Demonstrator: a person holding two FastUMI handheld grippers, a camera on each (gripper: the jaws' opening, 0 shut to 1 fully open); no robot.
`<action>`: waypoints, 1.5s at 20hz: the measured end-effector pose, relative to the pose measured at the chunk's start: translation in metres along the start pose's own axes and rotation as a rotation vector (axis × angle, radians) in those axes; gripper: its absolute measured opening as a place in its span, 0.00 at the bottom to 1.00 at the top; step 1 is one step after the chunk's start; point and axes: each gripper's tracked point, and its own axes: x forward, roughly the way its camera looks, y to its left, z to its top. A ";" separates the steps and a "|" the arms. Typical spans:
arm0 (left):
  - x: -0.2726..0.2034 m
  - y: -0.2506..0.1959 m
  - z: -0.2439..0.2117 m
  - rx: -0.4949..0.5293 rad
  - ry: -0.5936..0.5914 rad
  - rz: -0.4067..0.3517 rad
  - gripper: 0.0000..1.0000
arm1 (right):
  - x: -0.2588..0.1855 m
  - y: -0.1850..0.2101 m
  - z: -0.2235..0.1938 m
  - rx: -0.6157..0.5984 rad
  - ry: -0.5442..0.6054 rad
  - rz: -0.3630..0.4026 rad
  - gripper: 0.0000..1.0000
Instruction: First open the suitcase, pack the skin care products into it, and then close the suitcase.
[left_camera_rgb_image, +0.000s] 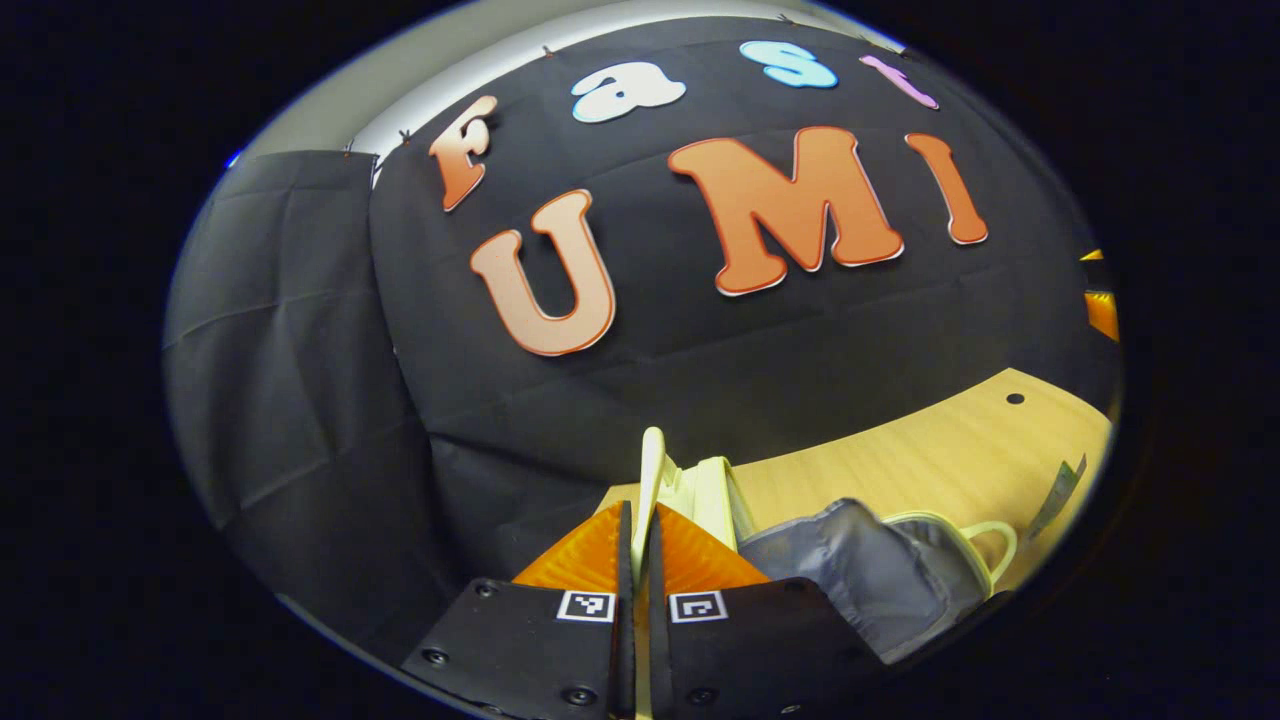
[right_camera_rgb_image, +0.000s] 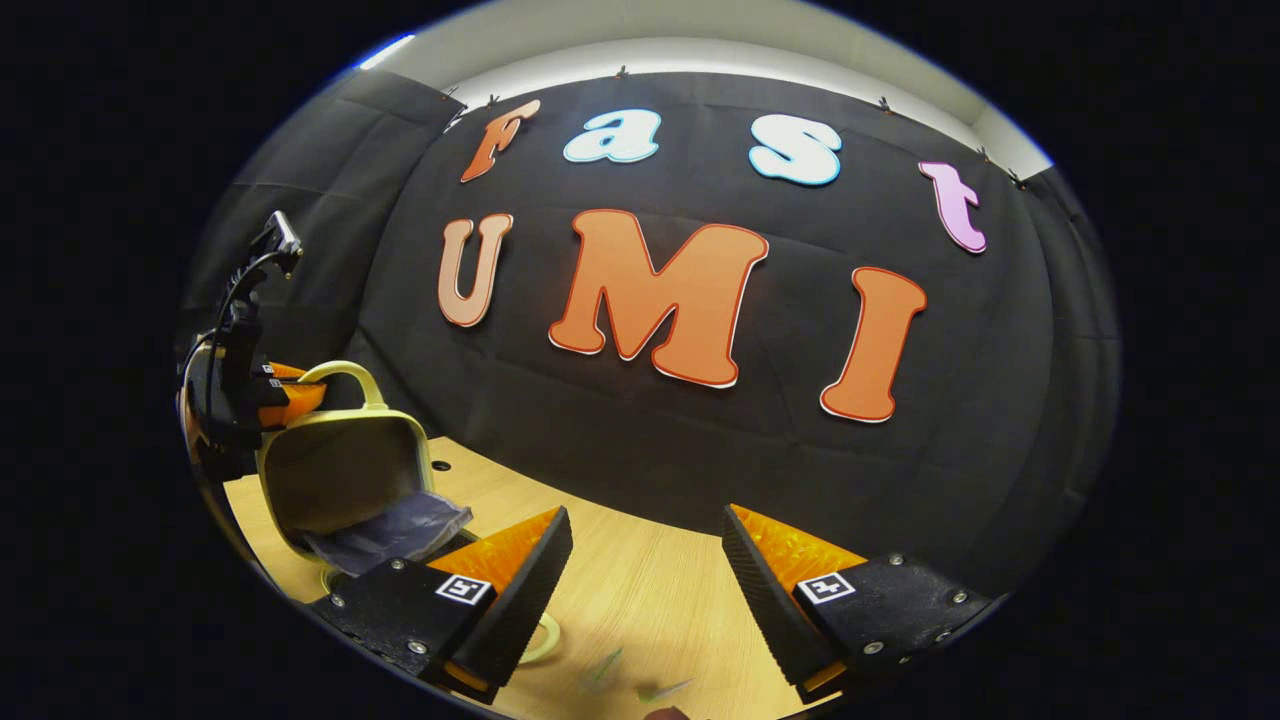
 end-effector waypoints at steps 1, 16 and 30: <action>0.004 0.005 -0.005 -0.010 0.013 0.015 0.06 | 0.000 0.002 -0.001 0.000 0.008 -0.006 0.96; 0.023 -0.009 -0.077 -0.263 0.392 0.225 0.15 | -0.001 0.010 -0.016 0.068 0.102 -0.090 0.96; 0.003 -0.152 0.041 -0.353 0.090 -0.107 0.98 | -0.024 -0.031 -0.038 0.126 0.111 -0.091 0.95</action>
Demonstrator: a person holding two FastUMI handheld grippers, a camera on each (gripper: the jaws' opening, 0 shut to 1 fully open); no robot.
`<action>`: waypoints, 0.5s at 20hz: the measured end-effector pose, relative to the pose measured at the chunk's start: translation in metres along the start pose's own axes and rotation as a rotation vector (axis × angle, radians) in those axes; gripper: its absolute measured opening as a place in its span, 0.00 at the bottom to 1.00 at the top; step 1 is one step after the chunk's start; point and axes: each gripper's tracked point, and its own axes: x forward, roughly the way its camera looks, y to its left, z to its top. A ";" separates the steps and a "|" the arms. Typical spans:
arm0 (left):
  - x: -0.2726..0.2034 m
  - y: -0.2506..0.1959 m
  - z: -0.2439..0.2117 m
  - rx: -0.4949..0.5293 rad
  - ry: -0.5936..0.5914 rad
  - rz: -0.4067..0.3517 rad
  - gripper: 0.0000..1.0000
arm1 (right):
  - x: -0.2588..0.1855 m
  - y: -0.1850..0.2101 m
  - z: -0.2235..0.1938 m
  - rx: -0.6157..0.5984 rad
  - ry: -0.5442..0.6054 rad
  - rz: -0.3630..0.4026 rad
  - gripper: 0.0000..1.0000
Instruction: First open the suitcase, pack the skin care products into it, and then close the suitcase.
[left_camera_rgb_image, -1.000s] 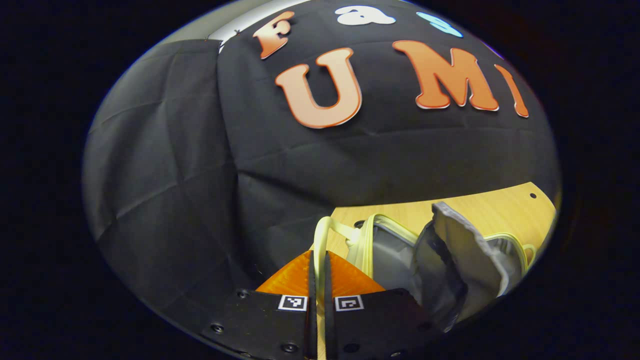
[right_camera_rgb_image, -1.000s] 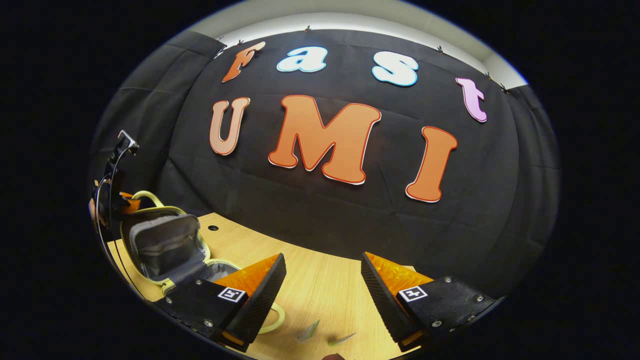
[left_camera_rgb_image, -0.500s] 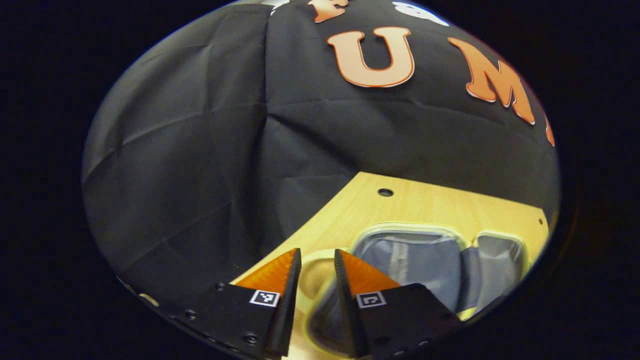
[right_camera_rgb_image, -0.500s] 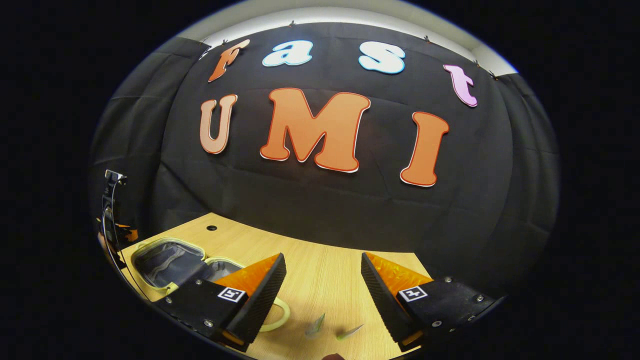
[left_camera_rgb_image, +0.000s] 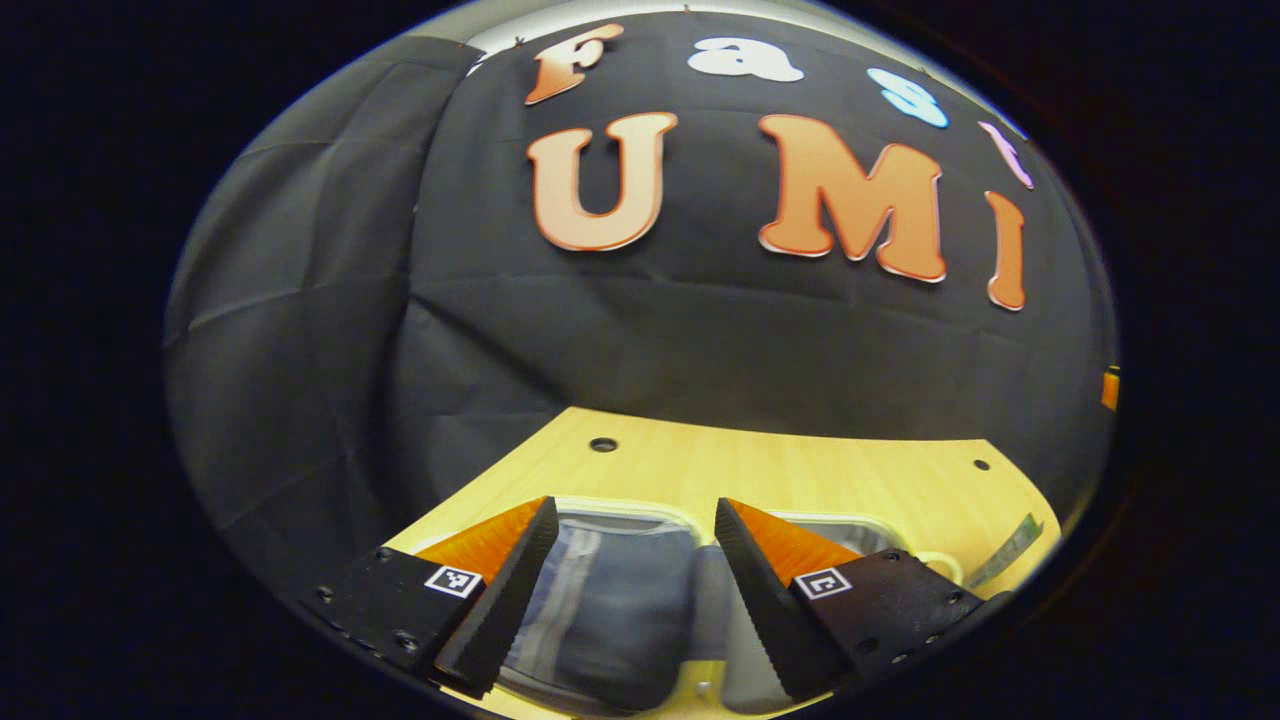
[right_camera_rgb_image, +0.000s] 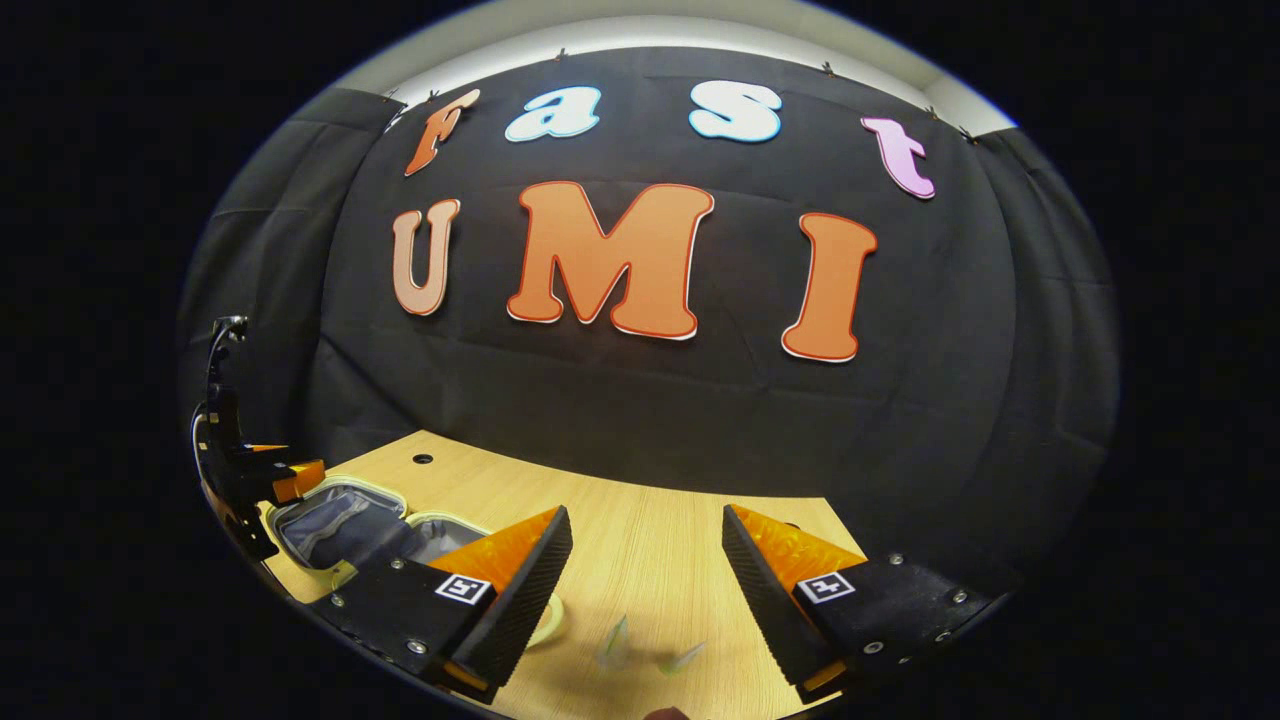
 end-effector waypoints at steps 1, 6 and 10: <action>-0.007 -0.020 0.002 0.001 -0.008 -0.026 0.98 | -0.003 -0.005 -0.002 0.001 0.001 -0.001 0.95; -0.038 -0.138 -0.001 0.054 -0.007 -0.198 0.97 | -0.012 -0.046 -0.023 0.015 0.026 -0.020 0.95; -0.060 -0.221 -0.021 0.138 0.002 -0.329 0.97 | -0.018 -0.071 -0.033 0.008 0.037 -0.022 0.95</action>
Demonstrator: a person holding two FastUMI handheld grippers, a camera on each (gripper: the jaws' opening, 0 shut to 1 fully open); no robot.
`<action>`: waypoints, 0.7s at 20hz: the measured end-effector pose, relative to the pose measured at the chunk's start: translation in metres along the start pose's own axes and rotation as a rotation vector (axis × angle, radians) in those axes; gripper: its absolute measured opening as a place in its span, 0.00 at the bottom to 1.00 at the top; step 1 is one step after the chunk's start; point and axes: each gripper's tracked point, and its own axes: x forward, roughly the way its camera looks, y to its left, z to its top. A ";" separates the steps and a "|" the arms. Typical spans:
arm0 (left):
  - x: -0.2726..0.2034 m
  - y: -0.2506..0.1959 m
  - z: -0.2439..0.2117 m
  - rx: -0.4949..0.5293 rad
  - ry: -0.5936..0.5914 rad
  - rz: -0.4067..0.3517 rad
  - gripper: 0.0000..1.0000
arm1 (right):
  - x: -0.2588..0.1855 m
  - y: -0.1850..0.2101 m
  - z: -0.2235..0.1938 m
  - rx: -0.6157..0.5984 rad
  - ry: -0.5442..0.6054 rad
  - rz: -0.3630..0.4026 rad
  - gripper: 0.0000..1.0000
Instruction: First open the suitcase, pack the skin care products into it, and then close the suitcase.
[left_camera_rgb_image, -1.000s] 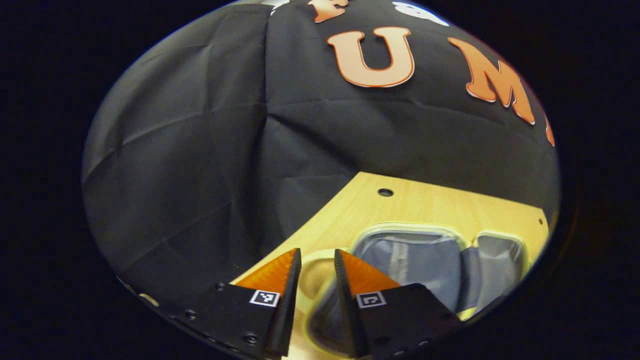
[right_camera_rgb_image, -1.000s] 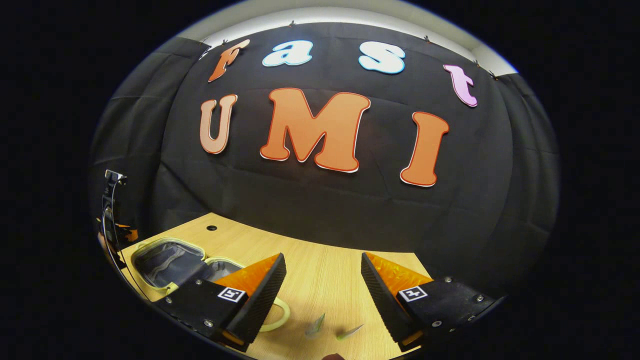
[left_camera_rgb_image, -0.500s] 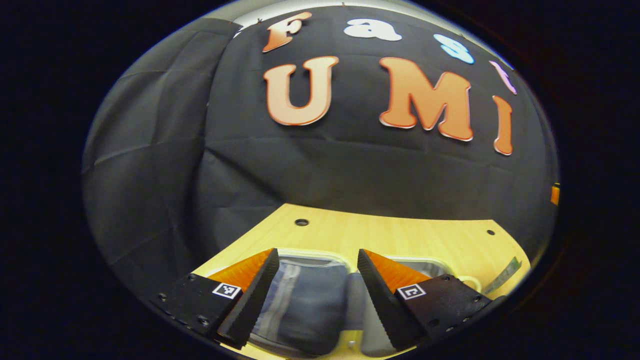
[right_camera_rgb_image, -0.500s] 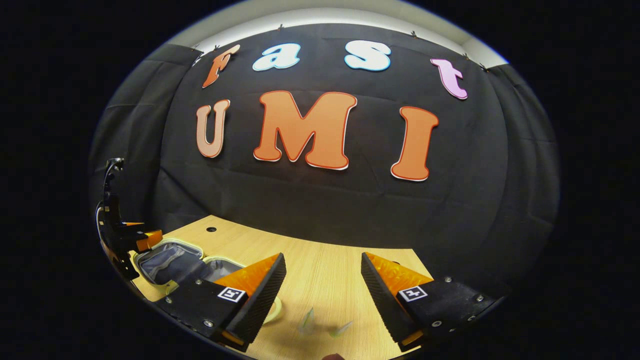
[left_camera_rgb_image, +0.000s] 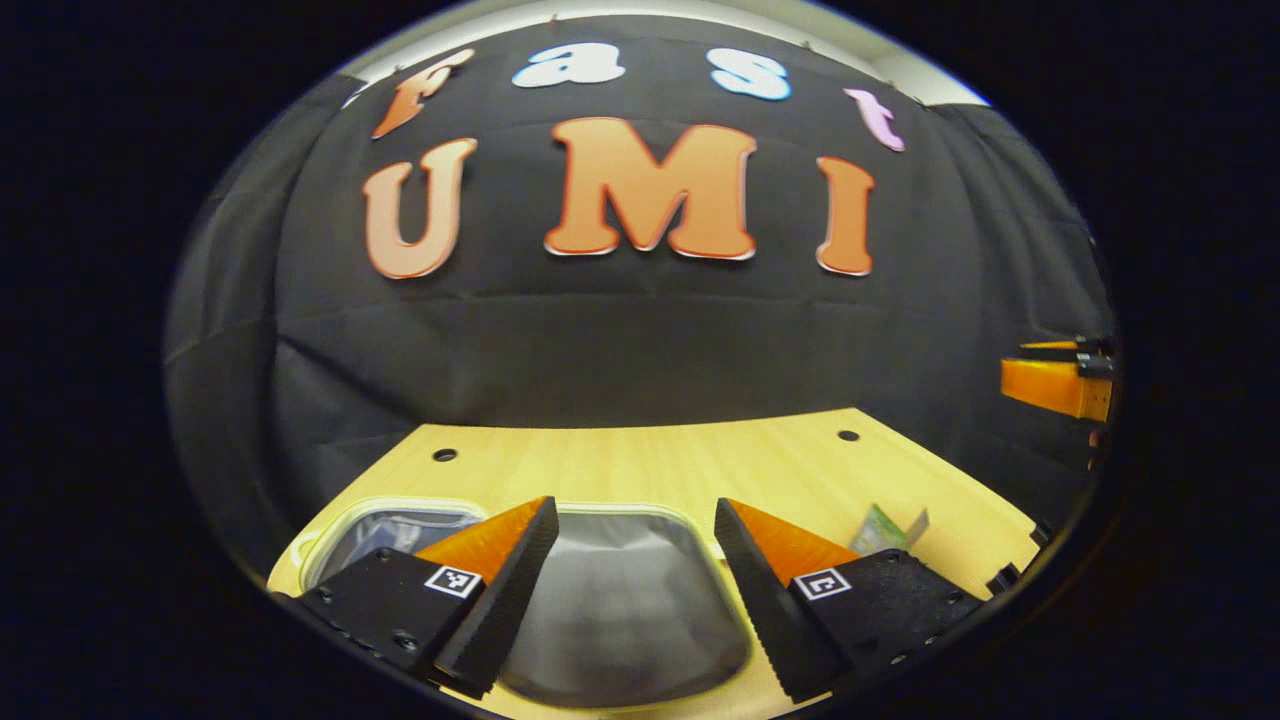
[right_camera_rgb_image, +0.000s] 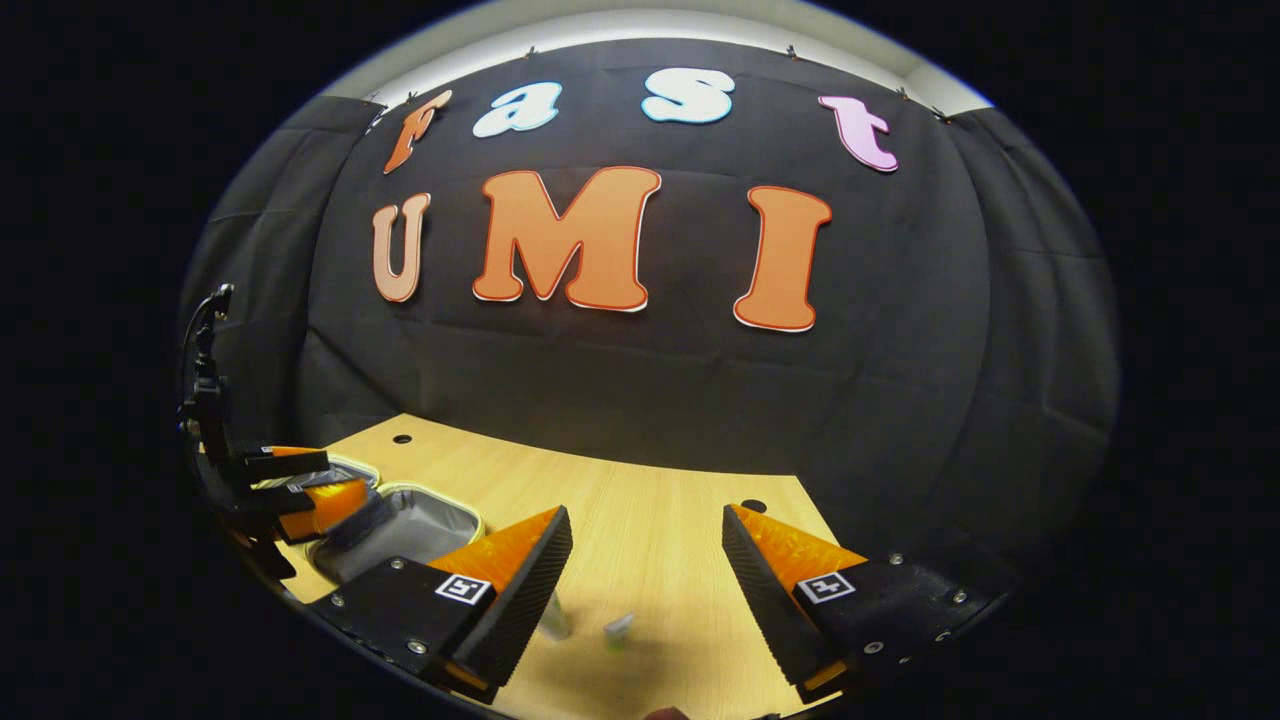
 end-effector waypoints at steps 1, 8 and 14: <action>0.003 -0.020 -0.006 0.002 0.010 -0.028 0.97 | -0.001 -0.005 -0.002 -0.001 0.002 0.002 0.95; 0.007 -0.125 -0.034 0.030 0.040 -0.161 0.97 | -0.009 -0.046 -0.012 -0.022 0.007 0.017 0.95; 0.009 -0.172 -0.059 0.070 0.066 -0.199 0.97 | -0.012 -0.063 -0.022 -0.042 0.004 0.057 0.96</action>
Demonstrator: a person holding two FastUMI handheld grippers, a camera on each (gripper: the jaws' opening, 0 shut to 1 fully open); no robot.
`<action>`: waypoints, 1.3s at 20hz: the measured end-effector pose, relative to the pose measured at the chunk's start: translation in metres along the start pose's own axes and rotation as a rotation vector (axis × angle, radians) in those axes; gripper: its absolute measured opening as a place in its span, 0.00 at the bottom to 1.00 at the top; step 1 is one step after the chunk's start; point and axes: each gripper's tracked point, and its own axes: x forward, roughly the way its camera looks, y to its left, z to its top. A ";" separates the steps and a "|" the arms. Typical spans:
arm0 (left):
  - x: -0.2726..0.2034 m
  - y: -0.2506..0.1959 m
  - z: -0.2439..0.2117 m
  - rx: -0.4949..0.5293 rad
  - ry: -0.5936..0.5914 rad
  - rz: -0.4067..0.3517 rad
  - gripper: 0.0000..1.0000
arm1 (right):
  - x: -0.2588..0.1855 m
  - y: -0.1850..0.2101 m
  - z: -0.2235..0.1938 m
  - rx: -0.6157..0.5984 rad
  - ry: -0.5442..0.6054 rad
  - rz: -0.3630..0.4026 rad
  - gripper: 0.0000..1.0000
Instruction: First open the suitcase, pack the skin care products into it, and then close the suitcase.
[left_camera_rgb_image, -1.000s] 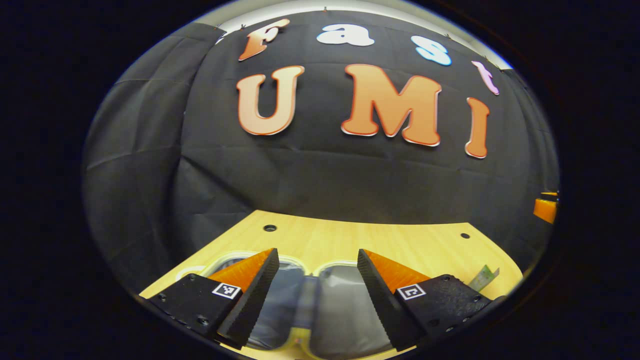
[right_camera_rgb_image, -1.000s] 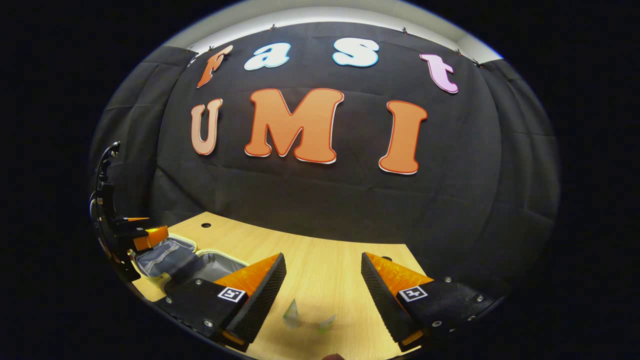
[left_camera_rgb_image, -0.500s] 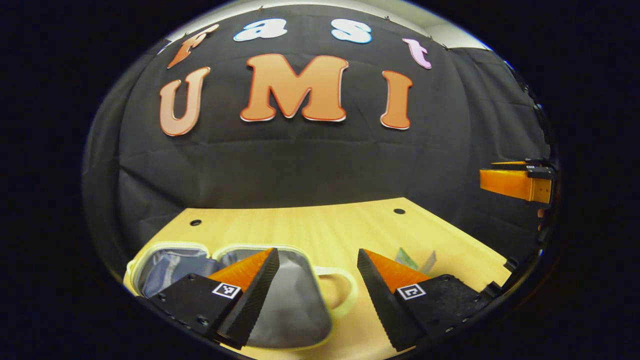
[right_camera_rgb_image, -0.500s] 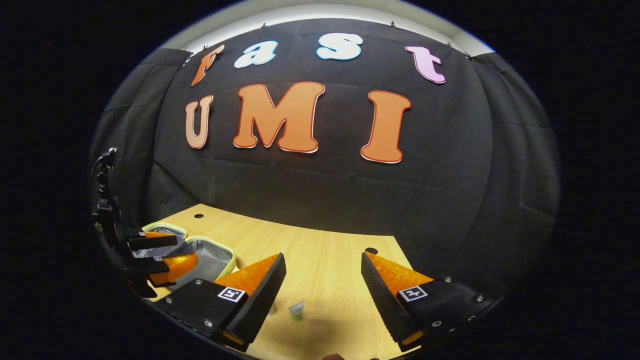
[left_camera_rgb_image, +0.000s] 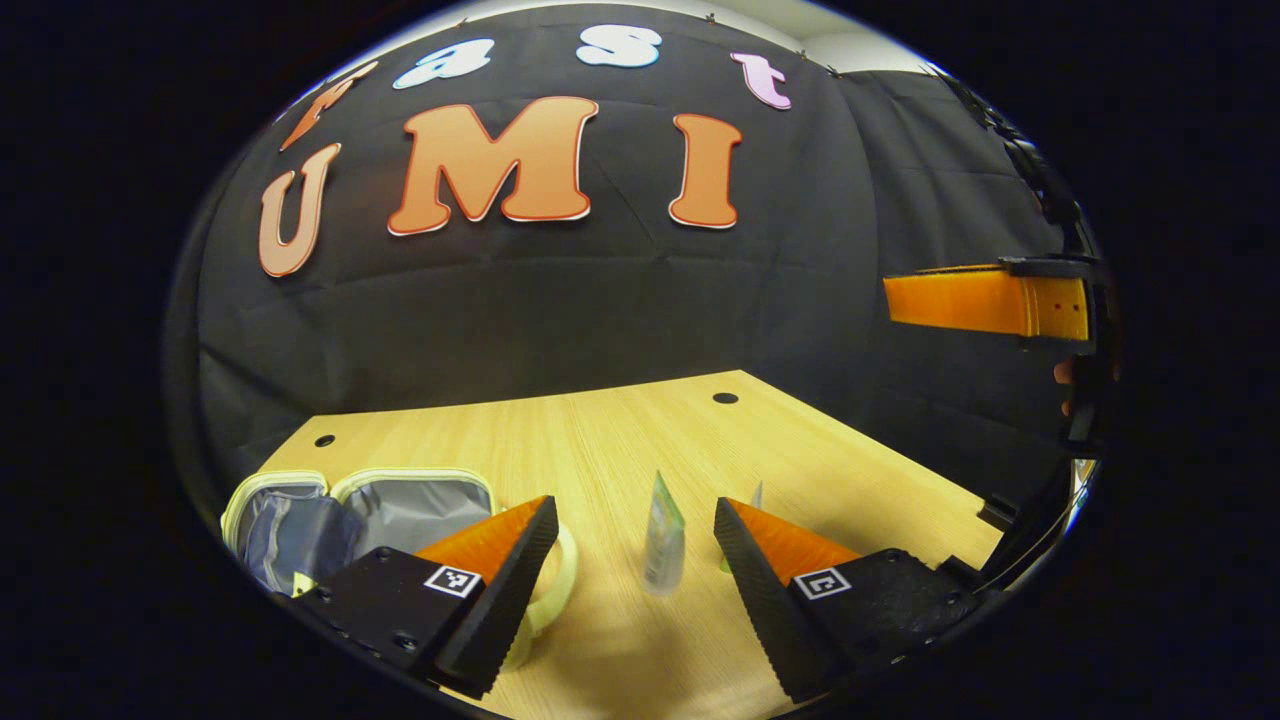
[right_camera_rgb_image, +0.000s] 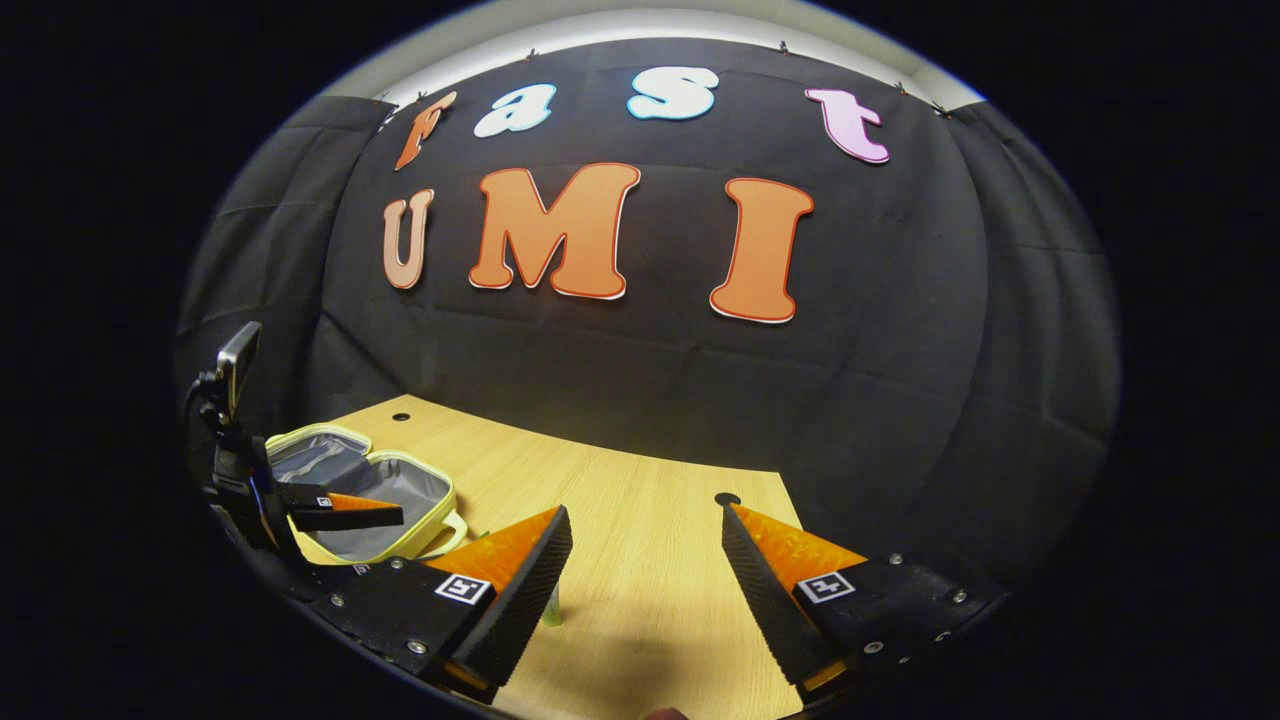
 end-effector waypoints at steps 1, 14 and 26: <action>0.008 -0.005 -0.010 0.005 0.016 0.003 0.97 | -0.001 -0.002 -0.005 -0.006 0.003 0.007 0.95; 0.094 -0.016 -0.089 -0.081 0.147 0.030 0.40 | -0.005 0.001 -0.045 -0.017 0.034 0.076 0.96; 0.012 0.030 0.002 -0.096 0.096 0.146 0.33 | 0.022 0.049 -0.114 -0.071 0.199 0.250 0.95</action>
